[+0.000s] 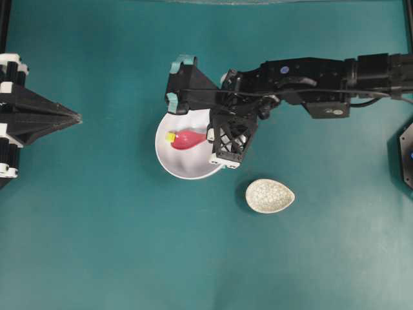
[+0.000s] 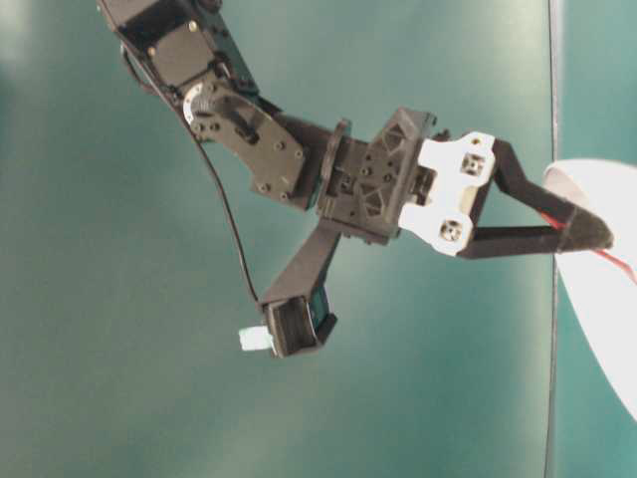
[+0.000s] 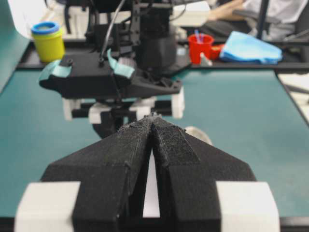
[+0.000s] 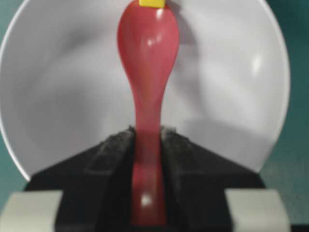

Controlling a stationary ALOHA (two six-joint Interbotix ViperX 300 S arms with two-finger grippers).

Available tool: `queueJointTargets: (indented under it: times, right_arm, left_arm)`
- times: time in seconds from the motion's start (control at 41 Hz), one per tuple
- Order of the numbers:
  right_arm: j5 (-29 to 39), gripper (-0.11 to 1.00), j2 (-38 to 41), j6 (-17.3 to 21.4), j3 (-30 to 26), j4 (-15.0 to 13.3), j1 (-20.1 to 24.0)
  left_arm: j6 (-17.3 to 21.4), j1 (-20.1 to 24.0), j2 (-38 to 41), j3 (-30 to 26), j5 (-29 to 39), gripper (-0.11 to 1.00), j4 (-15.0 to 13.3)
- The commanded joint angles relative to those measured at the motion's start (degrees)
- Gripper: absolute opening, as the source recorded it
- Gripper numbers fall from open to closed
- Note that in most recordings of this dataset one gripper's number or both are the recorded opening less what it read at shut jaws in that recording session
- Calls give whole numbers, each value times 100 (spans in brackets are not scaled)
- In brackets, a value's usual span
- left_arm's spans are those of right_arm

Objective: Scoop the yellow hexagonal prism block from the bowl with a spoon using the right arm.

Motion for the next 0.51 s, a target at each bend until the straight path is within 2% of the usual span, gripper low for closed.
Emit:
queueJointTargets:
  times: [0.0,0.487]
  right_arm:
    - [-176,21,-281,-9,26,-9,35]
    - [-448,21,-308,-9,149,-18,79]
  left_arm:
    - [9,-9,44,-167,-70,3,9]
    - [9,-9,44,-167,-70,3,9]
